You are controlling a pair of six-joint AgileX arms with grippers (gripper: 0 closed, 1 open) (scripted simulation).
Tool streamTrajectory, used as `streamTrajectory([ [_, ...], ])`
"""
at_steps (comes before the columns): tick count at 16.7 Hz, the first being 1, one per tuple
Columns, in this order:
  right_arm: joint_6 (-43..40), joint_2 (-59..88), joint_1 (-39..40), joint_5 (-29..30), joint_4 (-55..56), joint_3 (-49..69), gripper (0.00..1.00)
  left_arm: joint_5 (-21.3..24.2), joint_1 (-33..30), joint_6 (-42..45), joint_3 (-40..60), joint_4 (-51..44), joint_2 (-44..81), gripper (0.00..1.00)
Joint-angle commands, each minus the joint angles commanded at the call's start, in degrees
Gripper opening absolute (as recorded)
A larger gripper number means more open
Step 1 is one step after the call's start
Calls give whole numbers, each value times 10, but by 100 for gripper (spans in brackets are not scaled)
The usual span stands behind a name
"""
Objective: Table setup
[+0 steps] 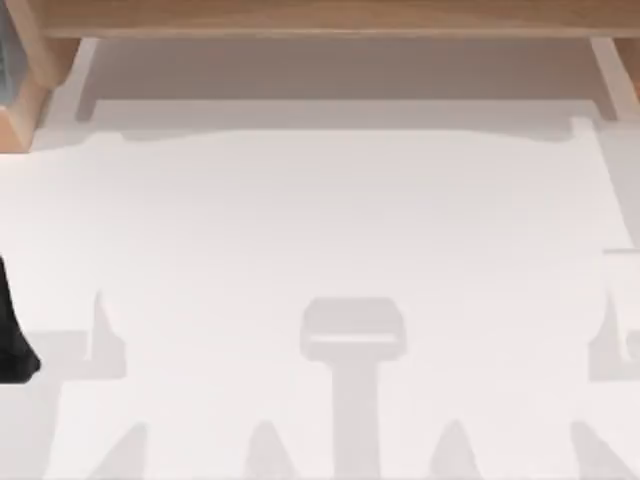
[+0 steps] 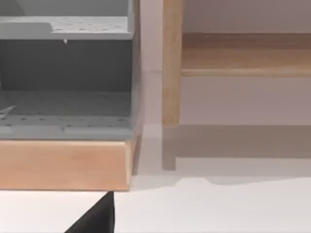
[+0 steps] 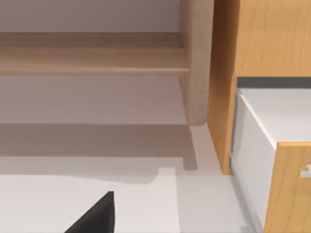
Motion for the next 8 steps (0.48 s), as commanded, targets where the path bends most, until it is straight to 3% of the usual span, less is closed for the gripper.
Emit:
streamTrajectory([
  [4, 0, 15, -6, 1, -16, 17, 100, 0, 0, 0, 0, 0, 0, 100],
  [8, 1, 112, -41, 10, -108, 122, 100, 0, 0, 0, 0, 0, 0, 100],
])
